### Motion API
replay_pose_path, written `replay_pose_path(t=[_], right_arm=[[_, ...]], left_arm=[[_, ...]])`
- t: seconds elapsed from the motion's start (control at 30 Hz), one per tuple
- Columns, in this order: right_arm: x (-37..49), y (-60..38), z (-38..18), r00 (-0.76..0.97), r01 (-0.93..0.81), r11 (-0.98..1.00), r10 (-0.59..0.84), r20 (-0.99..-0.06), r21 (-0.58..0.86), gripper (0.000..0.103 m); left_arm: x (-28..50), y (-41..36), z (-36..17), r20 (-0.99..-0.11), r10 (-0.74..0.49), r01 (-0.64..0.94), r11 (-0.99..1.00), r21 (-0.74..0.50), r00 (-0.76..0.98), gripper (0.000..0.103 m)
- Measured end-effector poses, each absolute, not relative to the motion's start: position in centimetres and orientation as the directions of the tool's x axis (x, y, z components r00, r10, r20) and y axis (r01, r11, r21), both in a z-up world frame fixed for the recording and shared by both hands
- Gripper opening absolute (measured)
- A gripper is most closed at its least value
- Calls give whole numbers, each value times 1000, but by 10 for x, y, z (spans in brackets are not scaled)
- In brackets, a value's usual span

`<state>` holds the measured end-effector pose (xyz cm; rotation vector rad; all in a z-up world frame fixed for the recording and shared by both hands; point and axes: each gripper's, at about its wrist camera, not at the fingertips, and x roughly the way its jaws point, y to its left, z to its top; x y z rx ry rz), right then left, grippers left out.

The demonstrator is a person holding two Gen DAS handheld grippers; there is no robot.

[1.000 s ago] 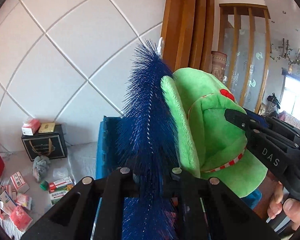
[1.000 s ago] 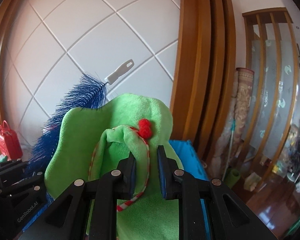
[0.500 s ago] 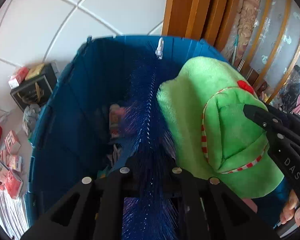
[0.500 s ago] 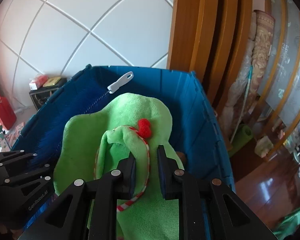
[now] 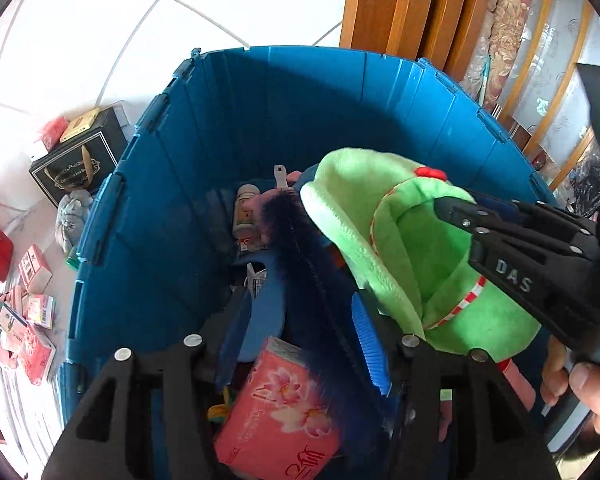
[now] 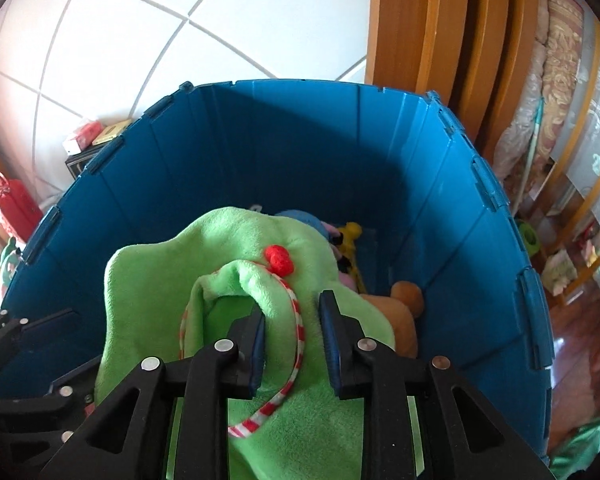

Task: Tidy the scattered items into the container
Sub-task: 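Open right tool to drop the hat while left tool drops the brush into crate, then withdraw both tools from the crate back over the bed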

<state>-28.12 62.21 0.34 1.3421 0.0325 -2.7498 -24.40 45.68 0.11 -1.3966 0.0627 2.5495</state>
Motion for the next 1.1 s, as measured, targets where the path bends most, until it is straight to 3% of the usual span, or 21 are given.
replay_pose_path(t=[0.07, 0.13, 0.33, 0.47, 0.6, 0.73, 1.1], right_arm=[[-283, 621, 3, -605, 81, -997, -54, -794, 6, 30], [-281, 622, 5, -601, 75, -997, -56, -797, 13, 47], [-259, 624, 19, -622, 66, -997, -23, -783, -24, 78], [-230, 622, 33, -648, 76, -997, -29, -761, -26, 85], [-192, 621, 45, -688, 79, -997, -36, -725, -25, 103], [-156, 622, 48, -721, 74, -997, -49, -691, -6, 103], [-93, 617, 47, -788, 46, -997, -70, -612, 55, 103]], left_arm=[[-239, 455, 5, -827, 191, -231, -970, -77, -529, 51], [-232, 454, 9, -816, 199, -239, -968, -78, -543, 51], [-207, 449, 23, -773, 234, -268, -959, -86, -590, 51], [-187, 446, 33, -735, 268, -290, -952, -101, -623, 51], [-164, 444, 41, -698, 295, -314, -943, -105, -653, 52], [-143, 439, 43, -669, 312, -321, -940, -114, -674, 66], [-87, 415, 54, -589, 203, -225, -974, -36, -782, 66]])
